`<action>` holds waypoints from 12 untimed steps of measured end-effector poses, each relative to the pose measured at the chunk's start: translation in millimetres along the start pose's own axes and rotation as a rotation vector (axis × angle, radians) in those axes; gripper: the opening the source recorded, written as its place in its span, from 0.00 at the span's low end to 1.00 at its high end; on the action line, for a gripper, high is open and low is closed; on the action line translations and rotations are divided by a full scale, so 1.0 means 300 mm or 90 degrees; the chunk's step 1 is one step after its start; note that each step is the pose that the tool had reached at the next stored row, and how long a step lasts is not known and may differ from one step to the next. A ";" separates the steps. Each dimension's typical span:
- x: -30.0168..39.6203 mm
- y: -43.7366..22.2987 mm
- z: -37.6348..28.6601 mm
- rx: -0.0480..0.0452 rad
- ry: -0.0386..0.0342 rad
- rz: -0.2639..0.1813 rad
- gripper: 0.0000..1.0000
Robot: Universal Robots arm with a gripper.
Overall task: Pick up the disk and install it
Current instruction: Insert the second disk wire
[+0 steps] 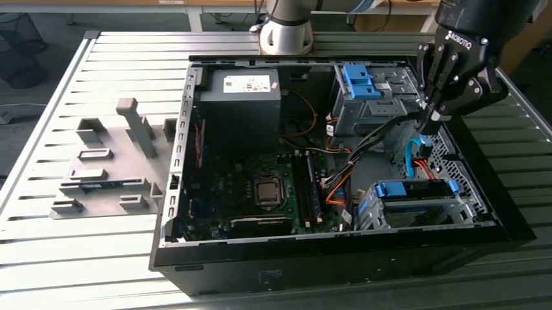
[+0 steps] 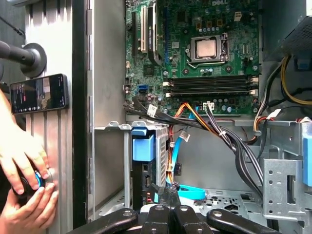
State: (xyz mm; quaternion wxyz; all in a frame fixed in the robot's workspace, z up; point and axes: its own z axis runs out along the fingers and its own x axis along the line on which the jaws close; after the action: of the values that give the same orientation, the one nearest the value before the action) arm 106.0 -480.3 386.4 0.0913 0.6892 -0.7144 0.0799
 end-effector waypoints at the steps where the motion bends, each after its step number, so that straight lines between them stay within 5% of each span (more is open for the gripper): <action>1: 0.002 -0.002 0.002 -0.0008 0.0001 0.000 0.11; 8: 0.014 -0.007 0.026 -0.0028 0.0002 0.000 0.17; 12: 0.016 -0.007 0.029 -0.0032 0.0091 0.000 0.18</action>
State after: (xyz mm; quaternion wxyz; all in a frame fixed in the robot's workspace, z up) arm 107.8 -487.0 379.1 0.0981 0.6886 -0.7137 0.0830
